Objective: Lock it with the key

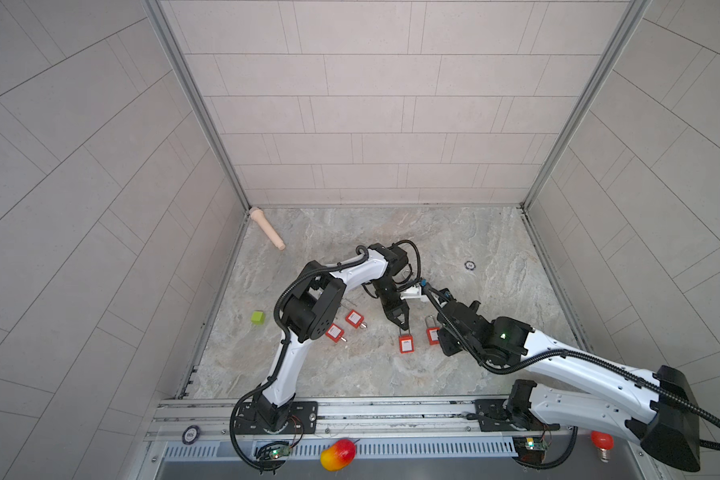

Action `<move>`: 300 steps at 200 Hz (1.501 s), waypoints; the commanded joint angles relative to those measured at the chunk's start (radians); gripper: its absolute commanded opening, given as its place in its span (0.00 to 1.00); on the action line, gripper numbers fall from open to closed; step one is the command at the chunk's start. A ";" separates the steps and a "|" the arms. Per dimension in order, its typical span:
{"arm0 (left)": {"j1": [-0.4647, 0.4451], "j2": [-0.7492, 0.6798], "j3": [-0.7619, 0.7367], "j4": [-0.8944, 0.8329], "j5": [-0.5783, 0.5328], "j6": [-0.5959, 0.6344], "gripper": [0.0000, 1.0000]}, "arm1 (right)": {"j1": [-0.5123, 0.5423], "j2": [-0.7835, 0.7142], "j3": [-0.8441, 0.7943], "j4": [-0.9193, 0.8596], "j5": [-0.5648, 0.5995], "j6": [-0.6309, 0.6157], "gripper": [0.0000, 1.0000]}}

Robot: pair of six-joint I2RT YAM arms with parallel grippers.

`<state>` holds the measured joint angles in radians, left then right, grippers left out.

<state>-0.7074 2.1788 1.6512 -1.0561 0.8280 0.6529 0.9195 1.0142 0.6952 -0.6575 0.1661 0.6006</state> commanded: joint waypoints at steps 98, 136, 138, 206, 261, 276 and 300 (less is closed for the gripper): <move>0.019 -0.041 0.042 0.072 -0.057 -0.040 0.45 | 0.038 0.038 -0.043 0.025 0.015 0.083 0.00; 0.054 -0.100 0.000 0.135 -0.063 -0.095 0.54 | 0.045 0.067 -0.031 0.024 0.019 0.090 0.00; 0.058 -0.104 -0.006 0.141 -0.065 -0.101 0.54 | 0.045 0.068 -0.031 0.024 0.020 0.090 0.00; 0.256 -0.442 -0.353 0.656 -0.252 -0.598 0.55 | 0.047 0.082 0.031 -0.043 0.057 -0.009 0.00; 0.300 -0.643 -0.550 0.775 -0.299 -0.622 0.55 | 0.047 0.259 0.105 -0.006 -0.071 -0.110 0.00; 0.317 -0.675 -0.584 0.791 -0.333 -0.635 0.55 | 0.047 0.320 0.161 -0.050 -0.083 -0.133 0.00; 0.346 -0.721 -0.640 0.833 -0.356 -0.676 0.55 | 0.028 0.384 0.211 -0.080 -0.107 -0.148 0.00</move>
<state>-0.3931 1.5082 1.0603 -0.2981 0.5201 0.0299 0.9619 1.3651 0.8551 -0.6781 0.0902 0.4889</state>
